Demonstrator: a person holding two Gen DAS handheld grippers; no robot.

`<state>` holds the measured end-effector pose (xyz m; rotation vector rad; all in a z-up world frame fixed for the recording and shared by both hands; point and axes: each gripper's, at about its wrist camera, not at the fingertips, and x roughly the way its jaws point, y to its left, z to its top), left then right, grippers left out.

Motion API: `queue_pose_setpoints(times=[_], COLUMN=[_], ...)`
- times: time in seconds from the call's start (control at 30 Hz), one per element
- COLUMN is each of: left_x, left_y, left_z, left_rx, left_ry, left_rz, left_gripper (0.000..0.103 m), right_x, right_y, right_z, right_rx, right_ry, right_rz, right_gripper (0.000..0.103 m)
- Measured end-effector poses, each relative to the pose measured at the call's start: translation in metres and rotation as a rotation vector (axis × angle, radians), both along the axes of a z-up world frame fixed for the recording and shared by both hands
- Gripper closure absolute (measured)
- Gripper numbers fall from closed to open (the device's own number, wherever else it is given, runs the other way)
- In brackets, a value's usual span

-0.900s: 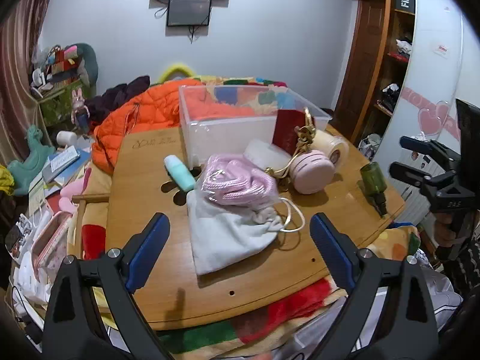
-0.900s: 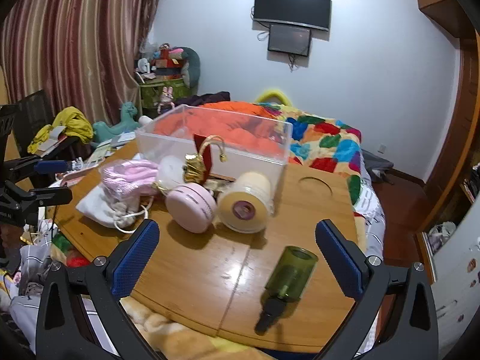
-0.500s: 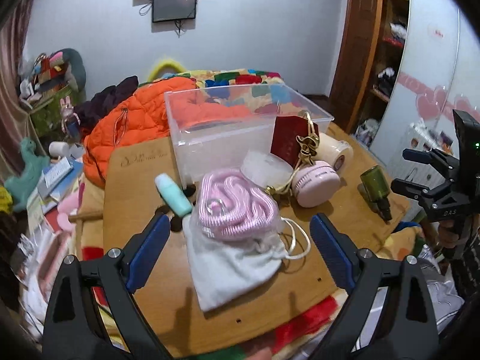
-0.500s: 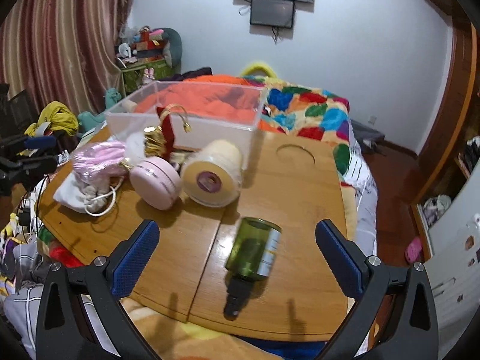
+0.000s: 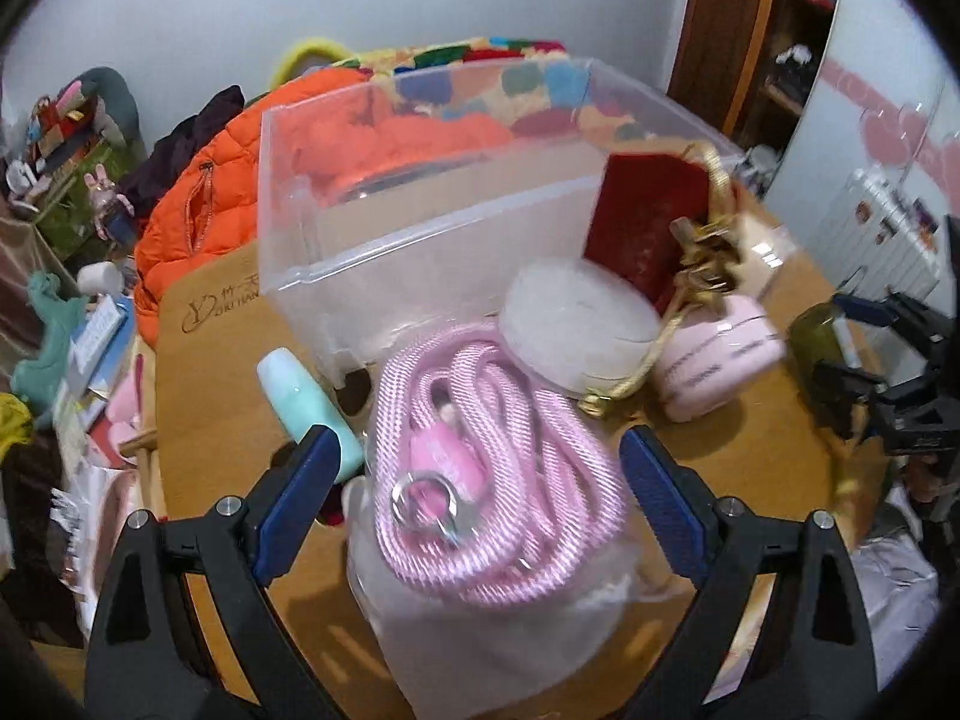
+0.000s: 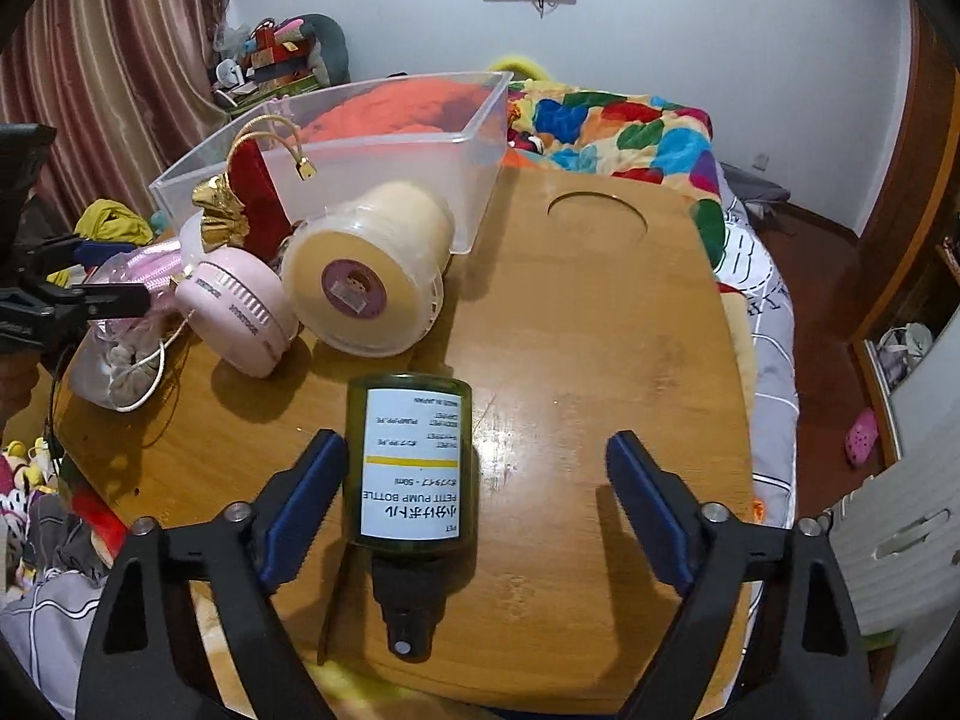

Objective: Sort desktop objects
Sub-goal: 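Grasp the green spray bottle with the right tool while the left tool grasps the bagged pink rope, then lift the green bottle and bagged pink rope and carry both over the clear box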

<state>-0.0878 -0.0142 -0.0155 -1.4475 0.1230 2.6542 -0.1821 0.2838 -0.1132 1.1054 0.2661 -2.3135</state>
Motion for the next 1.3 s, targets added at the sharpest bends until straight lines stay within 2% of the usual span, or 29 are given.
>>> queue_pose_setpoints(times=[0.03,0.13,0.27,0.37,0.4,0.43,0.57,0.67,0.87,1.3], left_x=[-0.002,-0.010,-0.019,-0.025,-0.025,-0.025,-0.018,-0.012,0.000,0.020], left_y=[0.001,0.006,0.010,0.008,0.006,0.006,0.005,0.004,0.002,-0.011], left_z=[-0.003,-0.014,-0.030,-0.032,-0.032,-0.031,-0.028,-0.026,-0.020,0.010], left_rx=[-0.016,-0.058,-0.094,-0.034,-0.004,-0.007,-0.007,-0.001,-0.011,0.035], left_ry=[-0.015,-0.059,-0.107,-0.128,-0.130,-0.124,-0.102,-0.102,-0.077,0.032], left_rz=[-0.009,-0.024,-0.043,-0.048,-0.044,-0.040,-0.042,-0.050,-0.050,-0.017], left_gripper=[0.008,0.008,0.007,0.011,0.017,0.022,0.035,0.040,0.045,0.046], right_x=[0.000,-0.002,-0.004,-0.003,-0.003,-0.001,0.003,0.004,0.004,0.001], right_y=[0.000,-0.002,-0.006,-0.007,-0.007,-0.007,-0.008,-0.008,-0.010,-0.012], right_z=[-0.001,-0.006,-0.010,-0.010,-0.010,-0.010,-0.009,-0.005,0.005,0.026], right_rx=[0.002,0.006,0.019,0.017,0.014,0.012,0.024,0.008,-0.006,-0.051], right_ry=[-0.007,-0.022,-0.025,-0.018,-0.019,-0.016,0.019,0.021,0.041,0.049], right_rz=[0.005,0.017,0.026,0.028,0.031,0.032,0.025,0.034,0.040,0.045], right_gripper=[0.027,0.029,0.050,0.059,0.060,0.060,0.060,0.061,0.062,0.063])
